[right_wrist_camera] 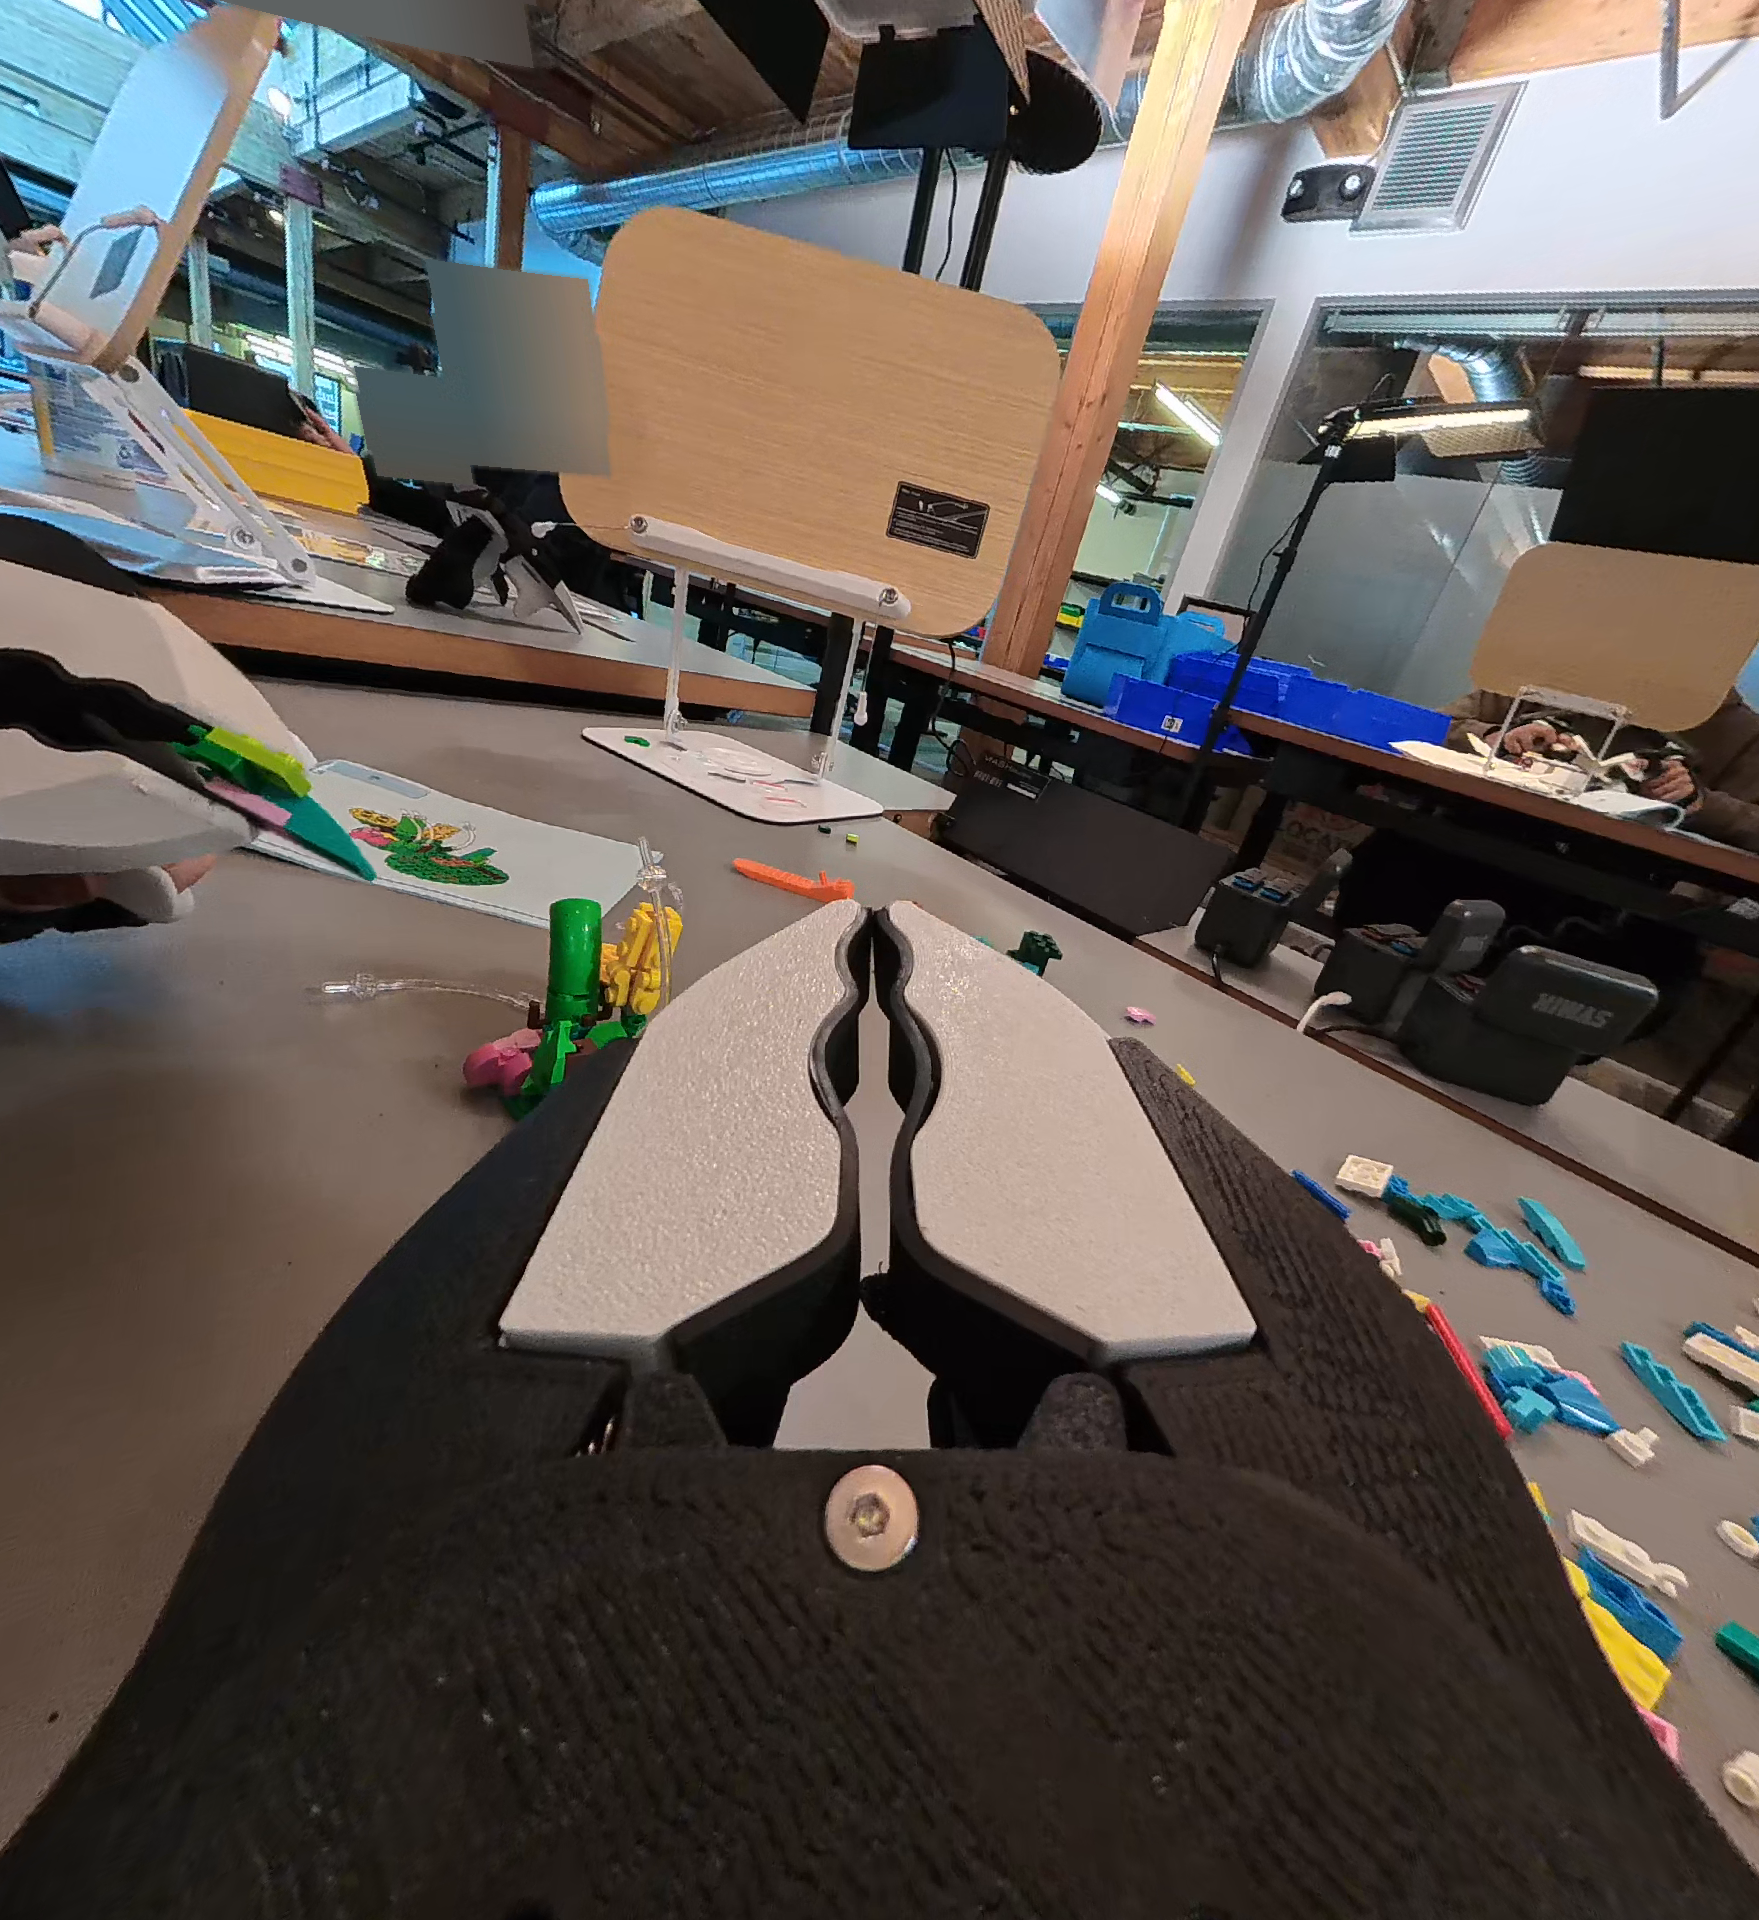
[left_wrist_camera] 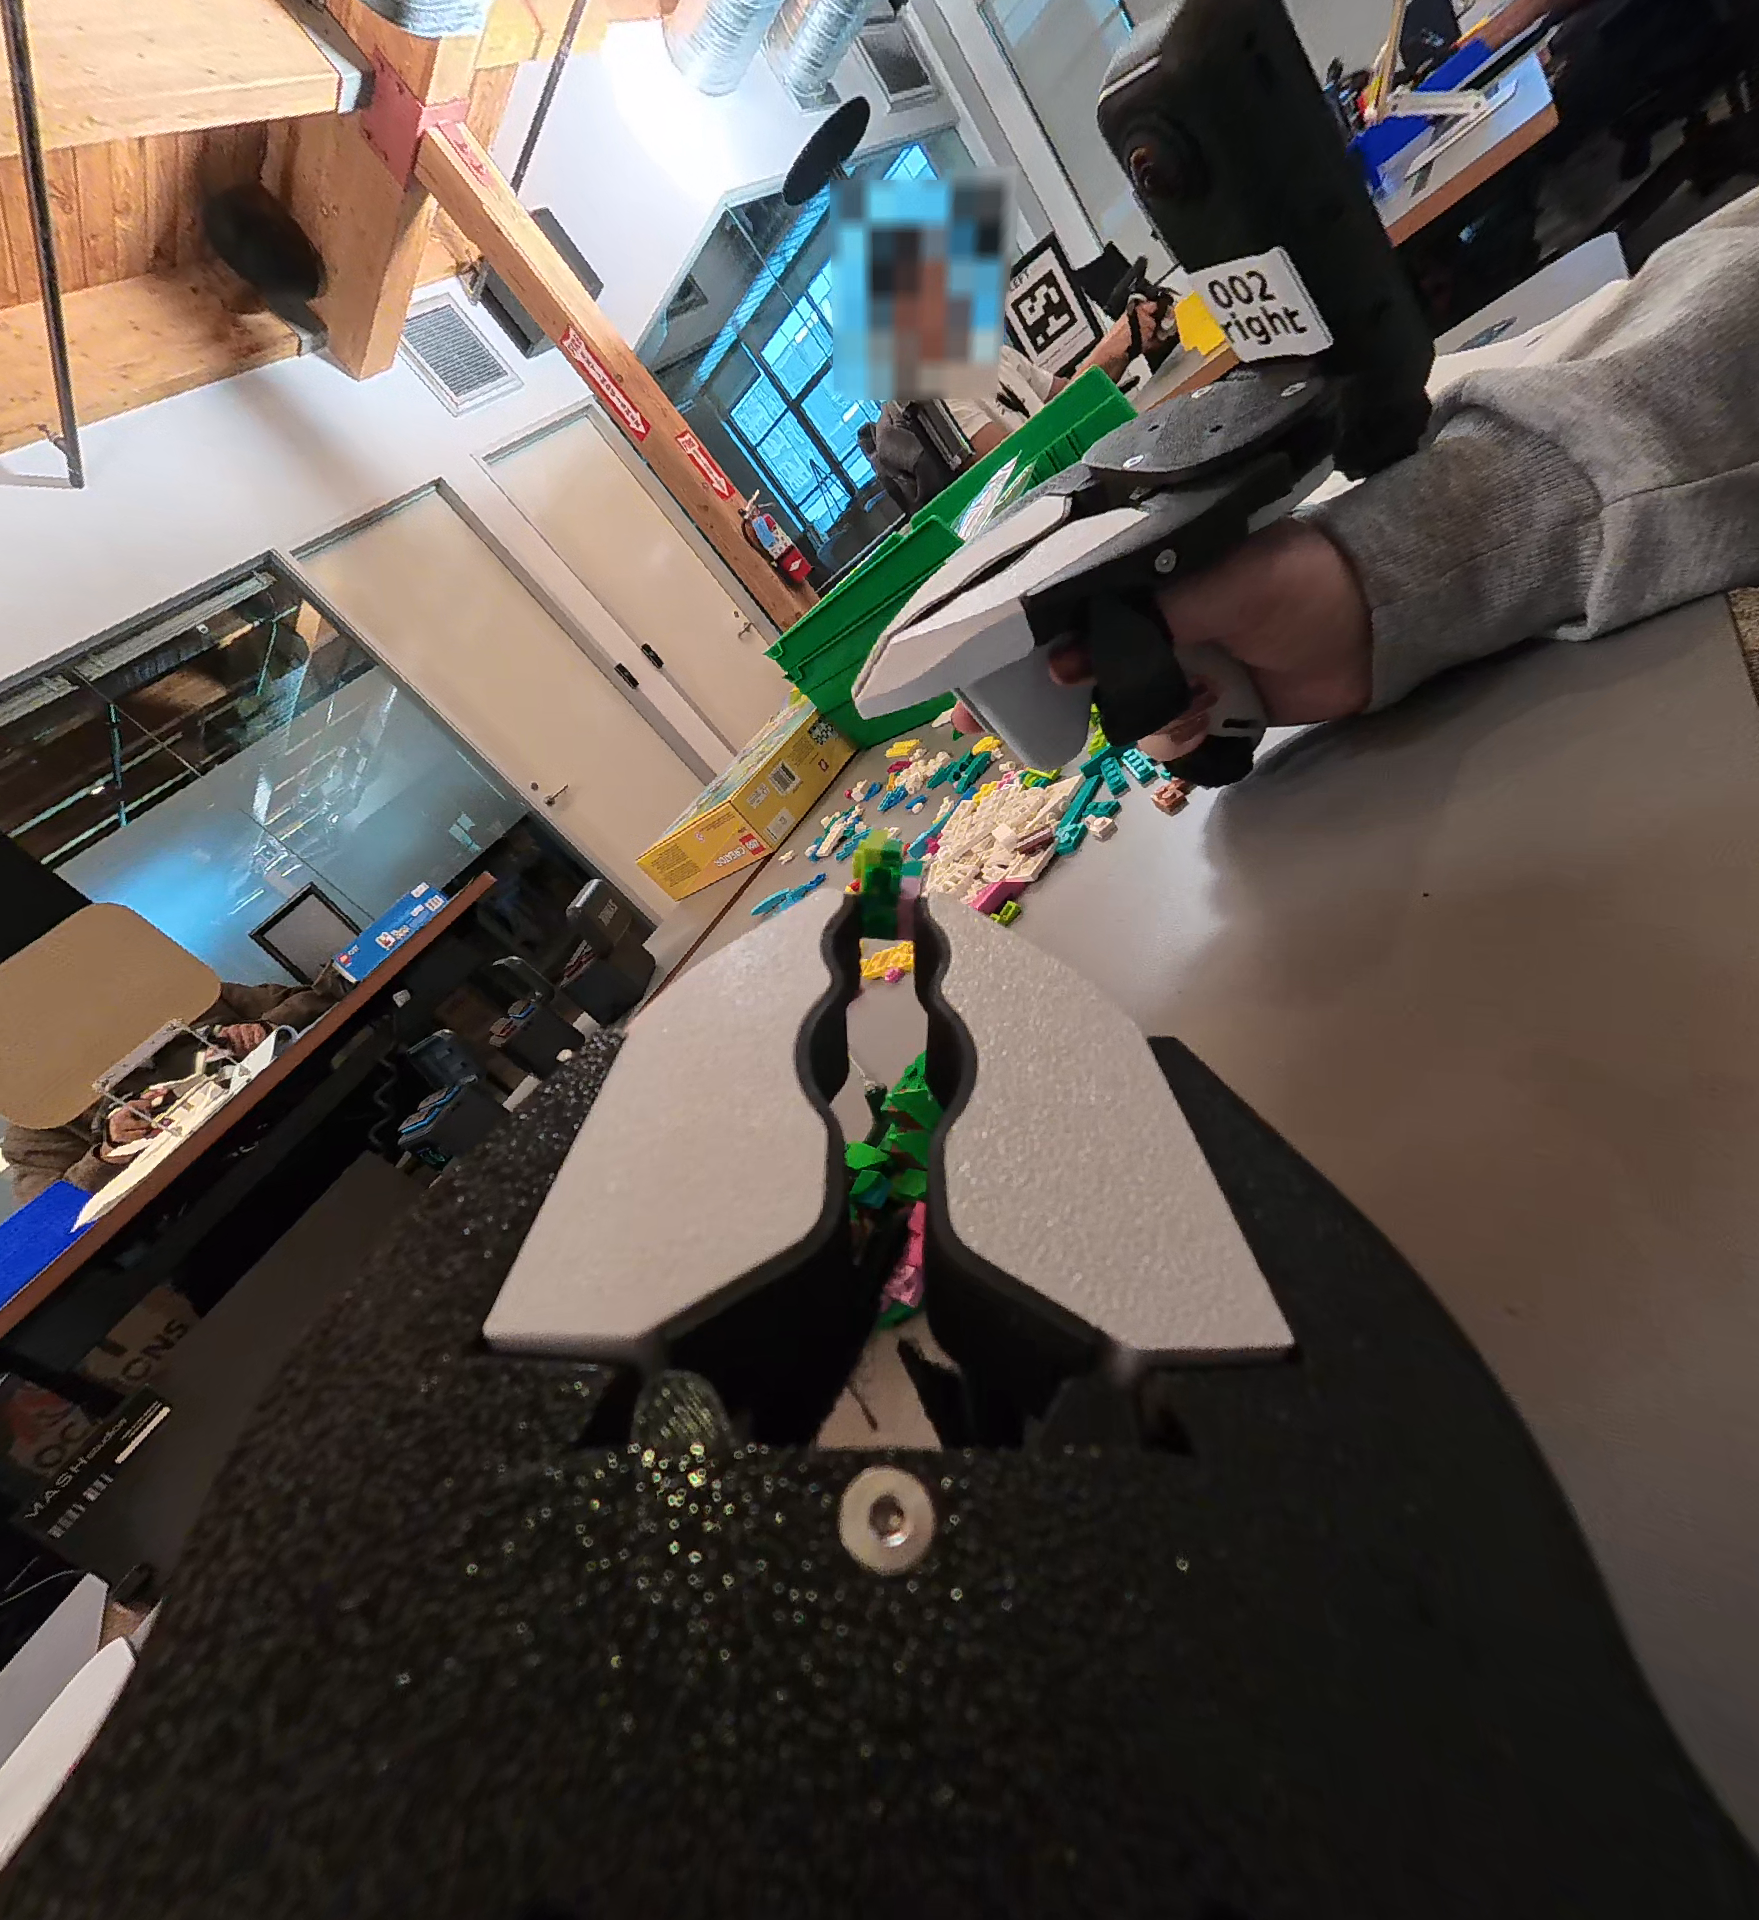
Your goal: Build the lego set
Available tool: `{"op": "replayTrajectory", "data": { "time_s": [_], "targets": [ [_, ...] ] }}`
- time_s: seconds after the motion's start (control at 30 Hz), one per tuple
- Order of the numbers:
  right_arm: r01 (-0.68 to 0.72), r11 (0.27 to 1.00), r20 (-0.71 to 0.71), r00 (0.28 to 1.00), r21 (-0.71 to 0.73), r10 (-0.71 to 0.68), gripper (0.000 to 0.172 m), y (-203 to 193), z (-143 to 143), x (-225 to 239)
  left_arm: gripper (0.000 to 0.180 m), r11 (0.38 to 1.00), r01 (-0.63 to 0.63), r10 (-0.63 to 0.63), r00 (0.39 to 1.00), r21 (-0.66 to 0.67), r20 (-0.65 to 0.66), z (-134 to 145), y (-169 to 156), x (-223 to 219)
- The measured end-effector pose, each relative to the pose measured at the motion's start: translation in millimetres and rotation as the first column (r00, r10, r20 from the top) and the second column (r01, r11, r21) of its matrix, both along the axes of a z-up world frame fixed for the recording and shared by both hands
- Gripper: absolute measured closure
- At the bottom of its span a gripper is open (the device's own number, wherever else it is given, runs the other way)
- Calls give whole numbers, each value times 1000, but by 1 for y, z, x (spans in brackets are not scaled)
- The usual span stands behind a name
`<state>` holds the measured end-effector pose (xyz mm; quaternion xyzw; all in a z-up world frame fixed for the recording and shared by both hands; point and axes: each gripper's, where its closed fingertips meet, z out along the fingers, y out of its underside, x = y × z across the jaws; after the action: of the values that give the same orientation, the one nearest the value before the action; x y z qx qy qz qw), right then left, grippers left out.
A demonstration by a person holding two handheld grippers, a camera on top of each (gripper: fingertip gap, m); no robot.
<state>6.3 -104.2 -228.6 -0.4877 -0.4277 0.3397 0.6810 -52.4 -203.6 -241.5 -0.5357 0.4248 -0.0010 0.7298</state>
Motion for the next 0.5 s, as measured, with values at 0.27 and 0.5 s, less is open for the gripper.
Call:
{"op": "replayTrajectory", "data": {
  "time_s": [0.27, 0.5],
  "targets": [
    [-4, 1000, 23, 1000, 27, 3, 172, -3, -2, -2, 171, 1000, -1, 1, 1000, 1, 3, 0, -1, -1],
    [-13, 999, 52, 999, 46, 11, 172, -6, -5, -5, 171, 1000, -1, 1, 1000, 3, 3, 0, -1, -1]
  ]
}}
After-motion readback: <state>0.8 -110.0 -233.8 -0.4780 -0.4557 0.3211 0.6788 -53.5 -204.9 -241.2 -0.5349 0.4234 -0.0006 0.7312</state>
